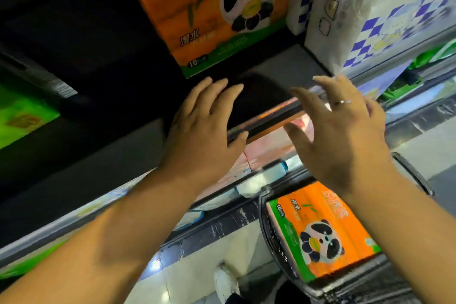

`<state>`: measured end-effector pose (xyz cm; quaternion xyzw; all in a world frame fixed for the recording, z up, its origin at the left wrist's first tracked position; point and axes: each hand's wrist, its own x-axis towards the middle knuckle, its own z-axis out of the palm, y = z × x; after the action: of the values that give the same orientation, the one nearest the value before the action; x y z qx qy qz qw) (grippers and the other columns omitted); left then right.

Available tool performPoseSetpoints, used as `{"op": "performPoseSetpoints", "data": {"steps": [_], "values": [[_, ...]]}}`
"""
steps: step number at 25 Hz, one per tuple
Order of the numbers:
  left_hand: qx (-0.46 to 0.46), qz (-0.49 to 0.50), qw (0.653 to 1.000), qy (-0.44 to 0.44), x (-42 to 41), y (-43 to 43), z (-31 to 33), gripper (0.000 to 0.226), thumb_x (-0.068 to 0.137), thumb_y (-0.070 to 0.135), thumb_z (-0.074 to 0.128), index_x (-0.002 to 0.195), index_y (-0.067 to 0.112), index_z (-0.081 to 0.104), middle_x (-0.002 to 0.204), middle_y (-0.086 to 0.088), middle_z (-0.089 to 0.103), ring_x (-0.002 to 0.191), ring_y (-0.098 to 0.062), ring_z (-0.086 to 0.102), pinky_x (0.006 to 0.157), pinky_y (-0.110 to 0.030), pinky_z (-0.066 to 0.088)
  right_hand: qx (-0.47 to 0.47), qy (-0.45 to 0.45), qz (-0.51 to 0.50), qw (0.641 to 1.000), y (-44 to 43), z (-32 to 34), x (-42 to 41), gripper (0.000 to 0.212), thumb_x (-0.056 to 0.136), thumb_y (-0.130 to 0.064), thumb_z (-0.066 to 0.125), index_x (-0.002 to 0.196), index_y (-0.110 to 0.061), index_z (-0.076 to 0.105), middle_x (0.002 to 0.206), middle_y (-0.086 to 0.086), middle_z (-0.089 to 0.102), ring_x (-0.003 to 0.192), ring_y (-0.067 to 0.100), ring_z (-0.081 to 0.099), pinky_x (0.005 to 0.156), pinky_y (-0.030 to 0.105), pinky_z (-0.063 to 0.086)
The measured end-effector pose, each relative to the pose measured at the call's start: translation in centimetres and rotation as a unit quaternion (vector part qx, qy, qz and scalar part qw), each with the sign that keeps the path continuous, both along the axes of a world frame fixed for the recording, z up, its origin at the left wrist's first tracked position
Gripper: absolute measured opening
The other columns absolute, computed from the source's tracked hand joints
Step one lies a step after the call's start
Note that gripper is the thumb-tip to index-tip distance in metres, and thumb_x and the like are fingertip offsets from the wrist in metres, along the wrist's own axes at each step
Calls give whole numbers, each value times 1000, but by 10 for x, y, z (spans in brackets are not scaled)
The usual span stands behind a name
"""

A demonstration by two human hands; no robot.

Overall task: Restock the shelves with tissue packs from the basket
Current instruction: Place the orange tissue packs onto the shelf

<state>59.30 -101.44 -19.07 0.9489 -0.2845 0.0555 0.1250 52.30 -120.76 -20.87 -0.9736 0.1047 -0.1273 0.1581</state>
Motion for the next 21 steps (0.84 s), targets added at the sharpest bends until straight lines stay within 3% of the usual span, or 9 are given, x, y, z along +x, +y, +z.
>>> {"op": "performPoseSetpoints", "data": {"steps": [3, 5, 10, 17, 21], "values": [[4, -98, 995, -13, -27, -12, -9, 65, 82, 42, 53, 140, 17, 39, 148, -9, 40, 139, -24, 24, 113, -43, 28, -25, 30, -44, 998, -2, -7, -59, 51, 89, -41, 59, 136, -23, 53, 145, 13, 44, 139, 38, 33, 103, 63, 30], [-3, -156, 988, -1, -45, -23, -18, 66, 80, 40, 58, 139, 16, 41, 147, -11, 41, 138, -28, 28, 111, -50, 34, -23, 55, -80, 995, -1, -16, -90, 53, 86, -46, 54, 135, -24, 54, 143, 12, 46, 138, 37, 35, 102, 61, 31], [20, -247, 968, 39, -86, -40, -59, 66, 81, 41, 56, 140, 15, 43, 145, -13, 44, 137, -32, 34, 113, -46, 30, -9, 113, -157, 981, 5, -61, -161, 58, 82, -50, 51, 134, -25, 53, 142, 9, 48, 134, 36, 40, 99, 57, 35], [89, -262, 953, 120, -106, -69, -160, 71, 77, 35, 74, 139, 12, 47, 143, -15, 46, 134, -35, 39, 110, -47, 33, 57, 224, -219, 948, 11, -159, -212, 56, 84, -41, 68, 134, -22, 54, 141, 15, 47, 134, 39, 40, 96, 61, 37], [140, -254, 940, 178, -105, -91, -234, 73, 84, 43, 67, 145, 13, 39, 149, -15, 38, 140, -33, 30, 114, -44, 25, 127, 322, -255, 903, 4, -215, -216, 63, 93, -51, 52, 149, -29, 32, 157, 8, 24, 146, 30, 16, 112, 53, 22]]}}
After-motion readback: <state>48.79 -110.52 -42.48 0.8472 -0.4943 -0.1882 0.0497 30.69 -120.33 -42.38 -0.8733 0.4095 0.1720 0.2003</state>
